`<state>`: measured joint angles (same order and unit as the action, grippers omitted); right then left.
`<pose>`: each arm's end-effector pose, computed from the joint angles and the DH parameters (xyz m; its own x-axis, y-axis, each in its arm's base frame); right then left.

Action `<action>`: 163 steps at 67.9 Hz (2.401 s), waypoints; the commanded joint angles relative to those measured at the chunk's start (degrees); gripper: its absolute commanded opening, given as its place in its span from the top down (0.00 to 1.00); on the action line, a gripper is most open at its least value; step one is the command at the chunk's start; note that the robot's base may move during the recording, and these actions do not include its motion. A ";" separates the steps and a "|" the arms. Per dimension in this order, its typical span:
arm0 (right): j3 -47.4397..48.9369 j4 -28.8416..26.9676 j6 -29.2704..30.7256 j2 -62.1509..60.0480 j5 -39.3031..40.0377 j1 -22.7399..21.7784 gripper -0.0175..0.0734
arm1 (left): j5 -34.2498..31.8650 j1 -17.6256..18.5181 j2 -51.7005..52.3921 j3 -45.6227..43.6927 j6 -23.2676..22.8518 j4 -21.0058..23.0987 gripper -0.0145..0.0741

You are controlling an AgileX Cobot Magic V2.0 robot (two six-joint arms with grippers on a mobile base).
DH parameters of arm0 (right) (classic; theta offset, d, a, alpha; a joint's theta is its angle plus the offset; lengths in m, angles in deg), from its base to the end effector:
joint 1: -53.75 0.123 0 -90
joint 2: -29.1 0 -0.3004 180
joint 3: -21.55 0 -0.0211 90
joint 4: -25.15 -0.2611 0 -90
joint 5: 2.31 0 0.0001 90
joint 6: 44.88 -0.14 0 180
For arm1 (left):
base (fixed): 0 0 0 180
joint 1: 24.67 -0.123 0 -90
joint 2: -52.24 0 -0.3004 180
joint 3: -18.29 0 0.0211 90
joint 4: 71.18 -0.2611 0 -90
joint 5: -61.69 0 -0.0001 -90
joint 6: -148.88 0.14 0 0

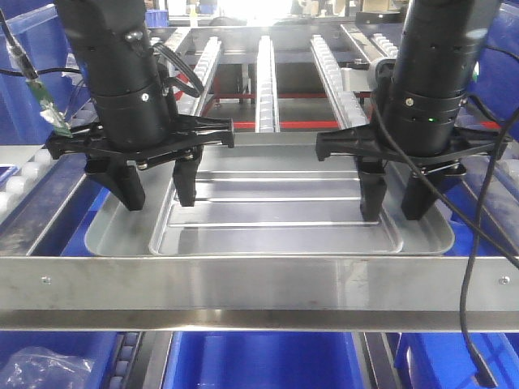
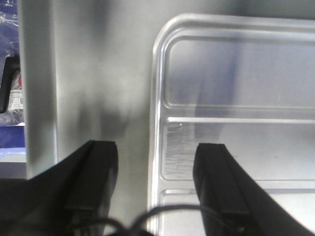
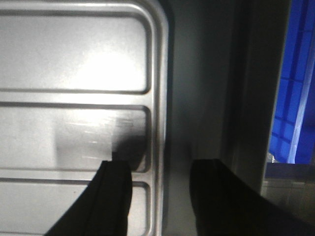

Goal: Grab silver tray and place in blue box
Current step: 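Close both grippers on the tray's opposite rims, then lift the tray with both grippers and pull it toward the robot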

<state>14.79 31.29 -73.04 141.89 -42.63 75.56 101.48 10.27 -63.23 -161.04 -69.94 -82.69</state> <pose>0.3771 0.1404 0.1585 -0.9375 0.0528 -0.3440 0.0273 0.9965 0.0786 0.3633 -0.2320 0.1719 -0.9074 0.0303 -0.4193 0.0827 0.9908 -0.1074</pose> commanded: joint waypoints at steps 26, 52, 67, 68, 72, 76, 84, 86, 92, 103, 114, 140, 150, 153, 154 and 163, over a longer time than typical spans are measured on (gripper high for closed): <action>1.77 0.35 0.01 -2.66 3.77 -1.86 0.34 | -2.76 0.41 2.80 -1.82 -0.29 -0.09 0.53; 1.77 -1.26 0.07 -0.75 3.64 -1.80 0.34 | -2.29 0.41 1.19 -1.82 -0.29 0.04 0.55; 1.77 -1.41 0.07 -0.51 3.52 -1.68 0.34 | -1.35 0.41 0.96 -1.82 -0.29 0.04 0.60; 1.77 -1.41 0.07 -0.51 3.52 -1.68 0.34 | -1.35 0.41 0.96 -1.82 -0.29 0.04 0.61; 1.77 -1.41 0.07 -0.51 3.52 -1.68 0.34 | -1.35 0.41 0.96 -1.82 -0.29 0.04 0.62; 1.77 -1.41 0.07 -0.51 3.48 -1.68 0.34 | -1.35 0.41 0.96 -1.82 -0.29 0.04 0.63; 1.77 -1.41 0.07 -0.51 3.48 -1.68 0.34 | -1.12 0.41 0.96 -1.82 -0.29 0.04 0.66; 1.77 -1.41 0.07 -0.51 3.34 -1.68 0.35 | -1.09 0.41 0.96 -1.82 -0.29 0.04 0.67; 1.77 -1.41 0.07 -0.51 3.10 -1.68 0.42 | -0.88 0.41 0.96 -1.82 -0.29 0.04 0.72; 1.77 -1.41 0.07 -0.51 2.89 -1.68 0.67 | -0.76 0.41 0.96 -1.82 -0.29 0.04 0.86; 1.77 -1.41 0.07 -0.51 2.87 -1.68 0.75 | -0.76 0.41 0.96 -1.82 -0.29 0.04 0.95; 1.83 -2.29 0.07 -0.57 3.05 -1.68 0.75 | -1.28 0.41 0.96 -1.94 -0.29 0.04 0.95; 1.89 -2.34 -0.50 -1.35 1.87 -1.68 0.75 | 1.14 0.41 0.96 -4.24 -0.29 0.04 0.95; 1.89 -2.34 -1.10 -1.86 1.85 -1.68 0.75 | 2.45 0.41 0.96 -5.38 -0.29 0.04 0.95; 1.89 -2.34 -1.25 -2.15 1.85 -1.68 0.75 | 2.90 0.41 0.96 -5.77 -0.29 0.04 0.95; 1.89 -2.34 -2.19 -5.70 1.79 -1.68 0.74 | 6.42 0.41 2.44 -8.39 -0.29 -0.28 0.95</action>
<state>15.19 28.50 -74.29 141.89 -41.50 74.00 106.63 10.27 -65.03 -166.43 -69.84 -82.31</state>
